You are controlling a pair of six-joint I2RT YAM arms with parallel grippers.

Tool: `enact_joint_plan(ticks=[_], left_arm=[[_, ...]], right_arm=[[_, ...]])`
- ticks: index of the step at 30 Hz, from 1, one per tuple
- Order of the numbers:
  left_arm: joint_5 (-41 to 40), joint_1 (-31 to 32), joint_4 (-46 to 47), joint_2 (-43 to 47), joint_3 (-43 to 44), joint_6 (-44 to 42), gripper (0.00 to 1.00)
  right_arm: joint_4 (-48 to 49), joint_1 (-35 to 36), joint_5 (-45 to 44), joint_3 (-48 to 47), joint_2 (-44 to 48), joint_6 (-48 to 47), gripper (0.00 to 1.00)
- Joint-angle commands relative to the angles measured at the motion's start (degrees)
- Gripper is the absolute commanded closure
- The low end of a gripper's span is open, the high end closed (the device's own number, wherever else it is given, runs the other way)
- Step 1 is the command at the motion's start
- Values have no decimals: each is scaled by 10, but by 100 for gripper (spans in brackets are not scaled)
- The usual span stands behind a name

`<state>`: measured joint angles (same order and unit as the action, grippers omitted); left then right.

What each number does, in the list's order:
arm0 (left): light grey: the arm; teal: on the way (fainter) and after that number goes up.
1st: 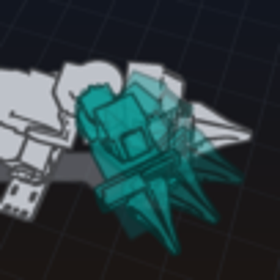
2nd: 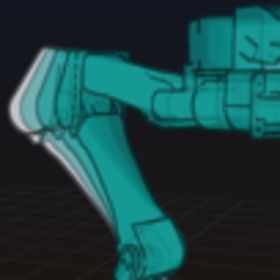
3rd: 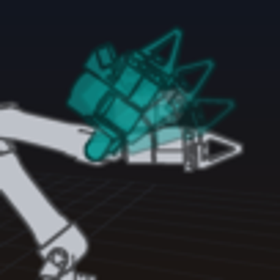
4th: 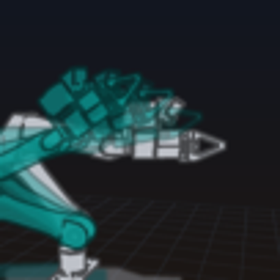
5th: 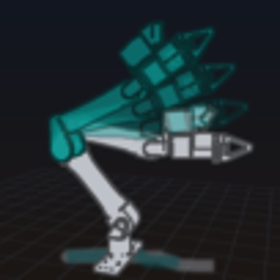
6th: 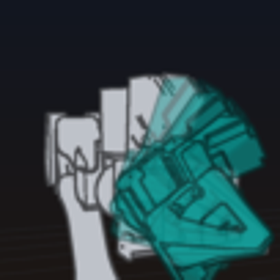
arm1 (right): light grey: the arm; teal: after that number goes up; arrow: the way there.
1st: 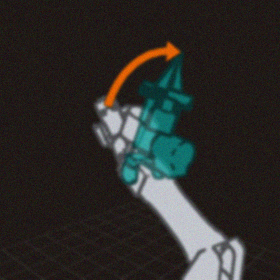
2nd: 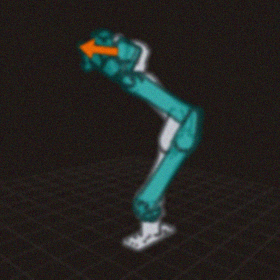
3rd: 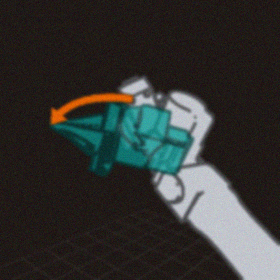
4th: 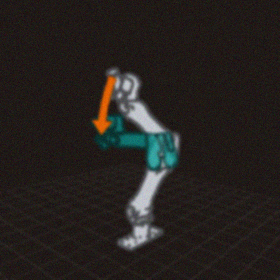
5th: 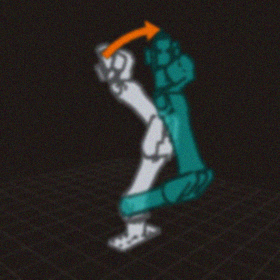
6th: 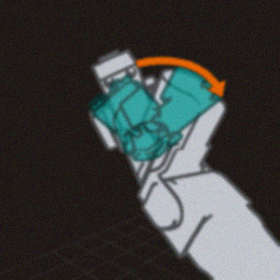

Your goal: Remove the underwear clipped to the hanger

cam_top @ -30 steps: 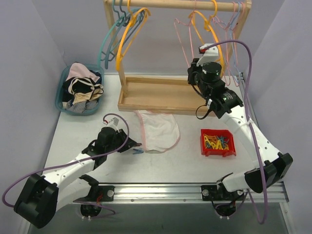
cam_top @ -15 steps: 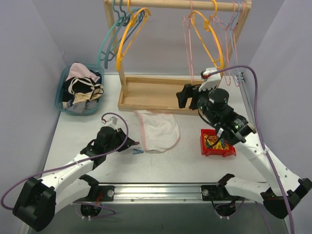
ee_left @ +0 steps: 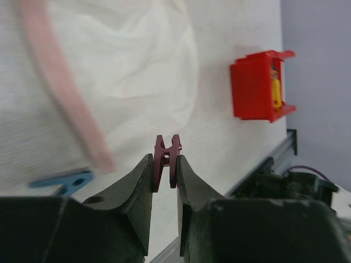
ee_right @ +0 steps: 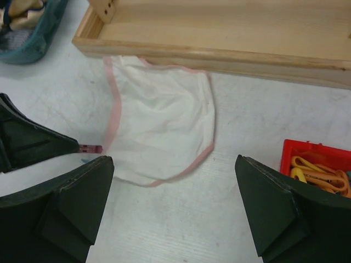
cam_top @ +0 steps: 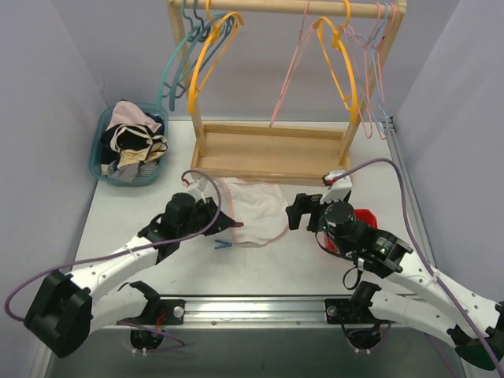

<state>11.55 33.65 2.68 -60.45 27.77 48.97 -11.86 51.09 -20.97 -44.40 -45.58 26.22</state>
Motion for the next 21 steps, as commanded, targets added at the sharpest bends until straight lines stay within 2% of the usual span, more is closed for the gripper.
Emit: enact_joint_plan(ticks=[1, 2, 3, 4, 6, 7, 8, 13, 16, 19, 21], left_arm=[[59, 57, 139, -90, 85, 16, 97], [64, 68, 165, -119, 104, 23, 97], [69, 90, 219, -146, 137, 44, 97], [82, 98, 247, -204, 156, 55, 97], [91, 118, 290, -262, 197, 73, 97], [91, 137, 315, -316, 244, 77, 97], [93, 144, 321, -342, 265, 80, 97], [128, 171, 410, -487, 379, 137, 97], [139, 186, 411, -528, 421, 143, 97], [146, 204, 362, -555, 482, 120, 97], [147, 214, 322, -565, 521, 104, 90]], right_arm=[[-19, 7, -146, -1, 60, 91, 0], [-50, 7, -174, -3, 68, 110, 0], [-77, 7, -247, -8, 74, 147, 0], [-104, 7, -273, -18, 80, 178, 0], [-196, 6, -322, -31, 74, 275, 0], [-225, 6, -354, -36, 66, 307, 0], [-273, 6, -368, -43, 62, 361, 0], [-329, 6, -389, -46, 67, 421, 0], [-343, 5, -395, -39, 96, 432, 0], [-349, 5, -402, -31, 125, 437, 0], [-359, 5, -406, -31, 134, 441, 0]])
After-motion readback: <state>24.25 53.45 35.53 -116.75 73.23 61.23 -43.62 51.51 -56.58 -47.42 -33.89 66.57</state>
